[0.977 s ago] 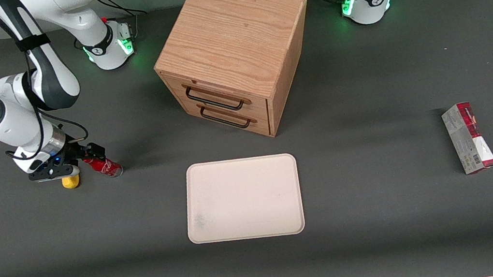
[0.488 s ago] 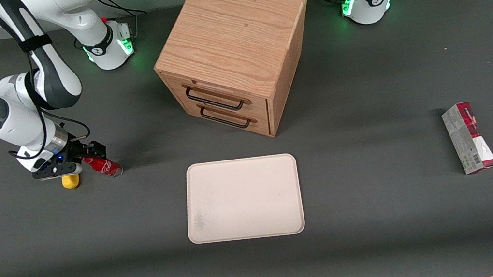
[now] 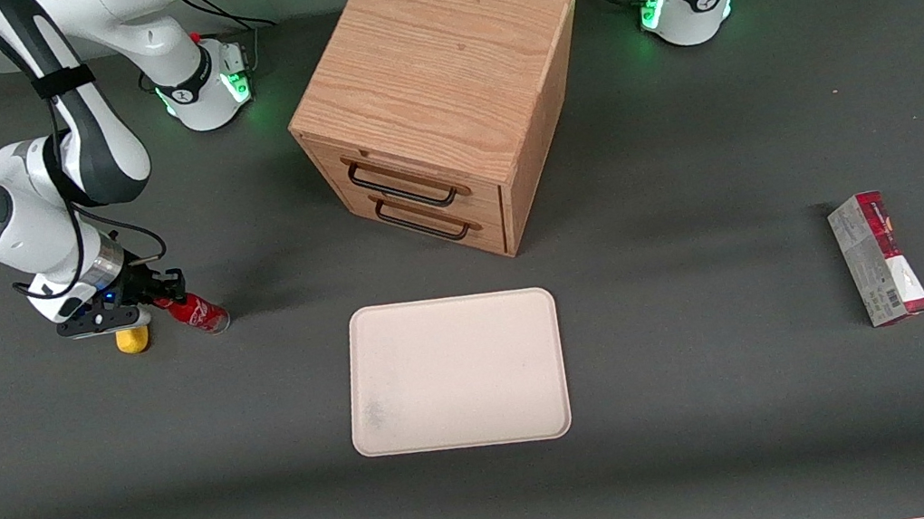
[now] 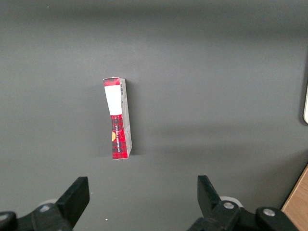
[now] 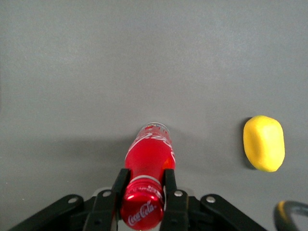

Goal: Place coke bottle on tray
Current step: 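Close the right gripper around the bottle's body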

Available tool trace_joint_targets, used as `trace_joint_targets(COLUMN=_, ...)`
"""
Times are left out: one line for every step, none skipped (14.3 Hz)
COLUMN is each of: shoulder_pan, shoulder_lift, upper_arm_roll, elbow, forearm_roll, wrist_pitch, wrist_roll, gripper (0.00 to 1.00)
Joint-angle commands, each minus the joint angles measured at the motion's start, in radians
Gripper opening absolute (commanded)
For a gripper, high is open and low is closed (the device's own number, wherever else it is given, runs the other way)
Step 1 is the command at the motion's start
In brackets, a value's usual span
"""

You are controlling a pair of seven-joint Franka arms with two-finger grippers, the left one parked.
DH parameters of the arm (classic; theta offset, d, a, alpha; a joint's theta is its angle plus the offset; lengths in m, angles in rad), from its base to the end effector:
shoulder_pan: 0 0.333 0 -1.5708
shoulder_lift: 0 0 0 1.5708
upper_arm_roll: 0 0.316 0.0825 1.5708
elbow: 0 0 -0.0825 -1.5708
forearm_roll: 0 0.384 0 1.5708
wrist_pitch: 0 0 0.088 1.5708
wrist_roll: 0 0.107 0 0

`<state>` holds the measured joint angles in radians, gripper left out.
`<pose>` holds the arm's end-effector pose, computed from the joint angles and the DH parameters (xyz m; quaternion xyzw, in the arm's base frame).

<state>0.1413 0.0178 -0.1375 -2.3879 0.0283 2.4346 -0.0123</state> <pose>0.4981 0.0019 0.3139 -0.9999 0.0025 -0.0146 0.0081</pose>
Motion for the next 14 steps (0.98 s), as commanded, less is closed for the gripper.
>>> trace_joint_targets(shoulder_pan=-0.008, shoulder_lift=-0.006, upper_arm_roll=0.009, elbow=0.115, forearm_roll=0.012, wrist_pitch=-0.115, wrist_roll=-0.014, gripper=0.00)
trace_joint_targets(shoulder_pan=-0.008, shoulder_lift=-0.006, upper_arm_roll=0.010, elbow=0.189, forearm_roll=0.012, wrist_pitch=-0.197, wrist_roll=-0.014, gripper=0.00)
trace_joint_targets(shoulder_pan=-0.008, shoulder_lift=-0.004, upper_arm_roll=0.010, elbow=0.266, forearm_roll=0.010, wrist_pitch=-0.283, wrist_roll=-0.014, gripper=0.00)
trace_joint_targets(shoulder_pan=-0.008, shoulder_lift=-0.004, upper_arm_roll=0.013, elbow=0.341, forearm_roll=0.007, wrist_pitch=-0.363, wrist_roll=-0.009, gripper=0.00)
trace_joint_targets(shoulder_pan=-0.011, shoulder_lift=-0.002, upper_arm_roll=0.019, elbow=0.411, forearm_roll=-0.002, wrist_pitch=-0.431, wrist_roll=0.003, gripper=0.00)
trace_joint_targets(shoulder_pan=-0.011, shoulder_lift=0.001, upper_arm_roll=0.026, elbow=0.479, forearm_roll=-0.017, wrist_pitch=-0.487, wrist_roll=0.024, gripper=0.00)
trace_joint_targets(shoulder_pan=-0.012, shoulder_lift=0.010, upper_arm_roll=0.036, elbow=0.548, forearm_roll=-0.024, wrist_pitch=-0.547, wrist_roll=0.043, gripper=0.00)
trace_joint_targets(shoulder_pan=-0.014, shoulder_lift=0.031, upper_arm_roll=0.053, elbow=0.632, forearm_roll=-0.027, wrist_pitch=-0.621, wrist_roll=0.052, gripper=0.00)
trace_joint_targets(shoulder_pan=-0.020, shoulder_lift=0.057, upper_arm_roll=0.065, elbow=0.729, forearm_roll=-0.027, wrist_pitch=-0.705, wrist_roll=0.054, gripper=0.00)
trace_joint_targets(shoulder_pan=-0.031, shoulder_lift=0.085, upper_arm_roll=0.085, elbow=0.821, forearm_roll=-0.025, wrist_pitch=-0.776, wrist_roll=0.060, gripper=0.00)
trace_joint_targets(shoulder_pan=-0.042, shoulder_lift=0.108, upper_arm_roll=0.113, elbow=0.901, forearm_roll=-0.025, wrist_pitch=-0.827, wrist_roll=0.077, gripper=0.00)
trace_joint_targets(shoulder_pan=-0.046, shoulder_lift=0.134, upper_arm_roll=0.139, elbow=0.968, forearm_roll=-0.027, wrist_pitch=-0.879, wrist_roll=0.103, gripper=0.00)
trace_joint_targets(shoulder_pan=-0.046, shoulder_lift=0.164, upper_arm_roll=0.159, elbow=1.037, forearm_roll=-0.027, wrist_pitch=-0.916, wrist_roll=0.127, gripper=0.00)
trace_joint_targets(shoulder_pan=-0.046, shoulder_lift=0.198, upper_arm_roll=0.186, elbow=1.103, forearm_roll=-0.027, wrist_pitch=-0.937, wrist_roll=0.156, gripper=0.00)
